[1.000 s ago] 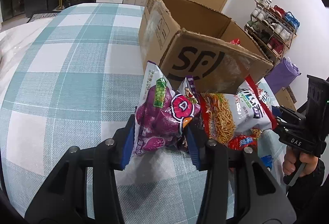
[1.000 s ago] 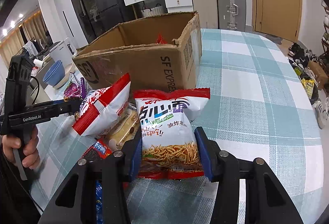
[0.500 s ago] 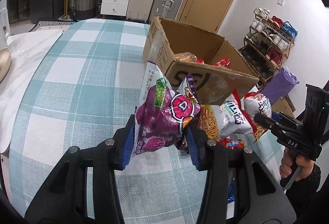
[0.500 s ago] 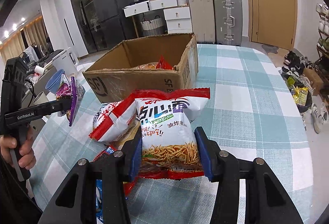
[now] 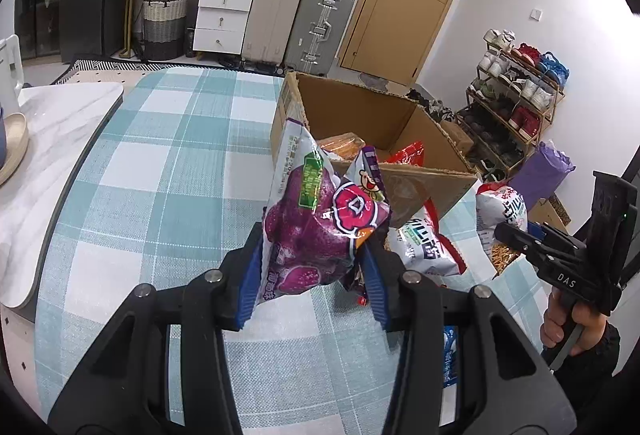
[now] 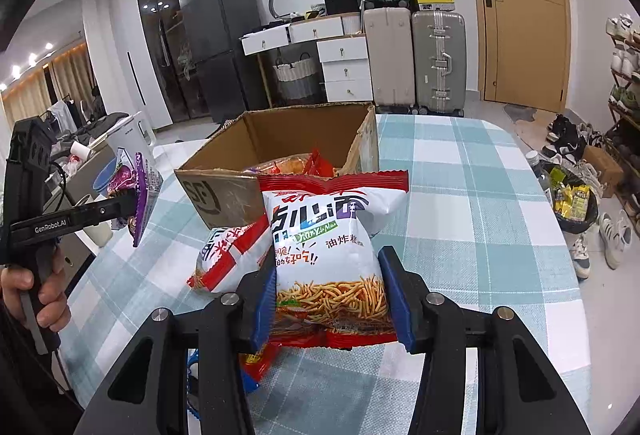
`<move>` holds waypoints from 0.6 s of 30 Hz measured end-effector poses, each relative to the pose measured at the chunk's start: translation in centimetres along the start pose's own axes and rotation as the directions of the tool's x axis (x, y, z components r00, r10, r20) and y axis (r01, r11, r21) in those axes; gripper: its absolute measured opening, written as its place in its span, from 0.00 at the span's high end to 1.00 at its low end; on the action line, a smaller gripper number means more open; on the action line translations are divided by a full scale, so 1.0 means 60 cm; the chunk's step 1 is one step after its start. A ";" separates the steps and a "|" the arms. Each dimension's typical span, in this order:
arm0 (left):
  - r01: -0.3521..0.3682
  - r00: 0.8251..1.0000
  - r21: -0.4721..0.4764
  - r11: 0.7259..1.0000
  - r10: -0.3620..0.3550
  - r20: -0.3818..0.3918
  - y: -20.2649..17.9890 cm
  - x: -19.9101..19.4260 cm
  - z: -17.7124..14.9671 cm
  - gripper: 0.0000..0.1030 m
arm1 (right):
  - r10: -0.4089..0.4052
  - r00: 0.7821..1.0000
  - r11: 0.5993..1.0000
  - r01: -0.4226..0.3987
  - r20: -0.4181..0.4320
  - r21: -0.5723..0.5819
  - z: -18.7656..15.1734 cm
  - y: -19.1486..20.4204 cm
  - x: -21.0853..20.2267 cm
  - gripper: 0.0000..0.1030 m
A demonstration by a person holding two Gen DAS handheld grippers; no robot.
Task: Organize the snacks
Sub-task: 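Lift both held bags and carry them over the cardboard box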
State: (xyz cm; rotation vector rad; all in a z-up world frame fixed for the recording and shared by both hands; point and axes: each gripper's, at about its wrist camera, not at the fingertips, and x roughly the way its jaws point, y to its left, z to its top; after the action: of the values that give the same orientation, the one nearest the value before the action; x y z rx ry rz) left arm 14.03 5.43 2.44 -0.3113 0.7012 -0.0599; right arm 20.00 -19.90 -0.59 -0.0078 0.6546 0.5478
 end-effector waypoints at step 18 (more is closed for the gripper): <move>0.012 0.999 0.024 1.000 -0.013 0.047 -0.031 -0.021 0.038 0.59 | 0.024 0.996 1.000 -0.024 0.086 0.000 0.040 0.017 -0.021 0.53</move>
State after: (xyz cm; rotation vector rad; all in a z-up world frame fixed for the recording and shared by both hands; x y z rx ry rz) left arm 14.64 4.45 5.45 -0.2941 0.6515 -0.0726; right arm 20.08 -19.19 2.22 0.0251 0.5716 0.5679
